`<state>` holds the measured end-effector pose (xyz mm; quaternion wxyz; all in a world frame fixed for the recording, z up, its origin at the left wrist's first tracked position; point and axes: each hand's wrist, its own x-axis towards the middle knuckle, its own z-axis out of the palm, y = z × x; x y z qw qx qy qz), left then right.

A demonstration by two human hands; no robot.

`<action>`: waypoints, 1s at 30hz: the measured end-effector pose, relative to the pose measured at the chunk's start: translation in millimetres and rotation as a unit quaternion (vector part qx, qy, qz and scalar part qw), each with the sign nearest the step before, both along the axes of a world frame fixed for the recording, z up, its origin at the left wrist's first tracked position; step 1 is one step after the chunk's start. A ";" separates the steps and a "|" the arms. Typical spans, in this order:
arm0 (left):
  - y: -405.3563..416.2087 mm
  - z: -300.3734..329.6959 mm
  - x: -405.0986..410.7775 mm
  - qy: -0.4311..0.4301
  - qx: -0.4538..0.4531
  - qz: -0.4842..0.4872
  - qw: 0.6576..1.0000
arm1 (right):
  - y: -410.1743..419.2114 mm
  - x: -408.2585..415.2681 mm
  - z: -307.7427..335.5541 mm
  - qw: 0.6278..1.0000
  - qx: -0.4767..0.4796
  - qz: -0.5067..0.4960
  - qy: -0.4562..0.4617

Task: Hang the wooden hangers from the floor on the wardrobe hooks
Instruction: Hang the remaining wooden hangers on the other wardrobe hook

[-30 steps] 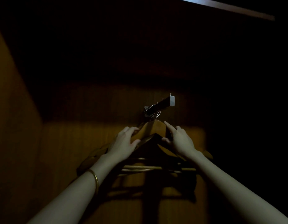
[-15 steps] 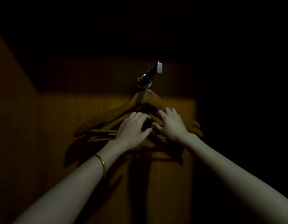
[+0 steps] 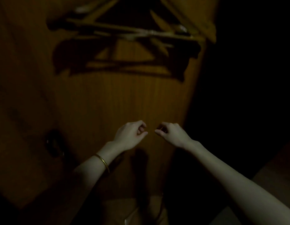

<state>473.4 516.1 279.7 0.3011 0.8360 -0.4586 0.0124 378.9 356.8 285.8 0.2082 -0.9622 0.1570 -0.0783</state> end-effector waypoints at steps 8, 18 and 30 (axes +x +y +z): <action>26.9 -181.6 -22.0 0.154 0.054 0.047 0.985 | 17.1 -34.3 -194.7 0.971 0.184 -0.073 0.135; 48.7 -447.5 -26.5 0.270 0.134 0.012 0.953 | 25.8 -67.9 -476.1 0.906 0.292 -0.236 0.194; -23.4 -757.9 -32.6 0.350 0.113 0.010 0.930 | -12.8 -76.3 -772.3 0.902 0.253 -0.292 0.192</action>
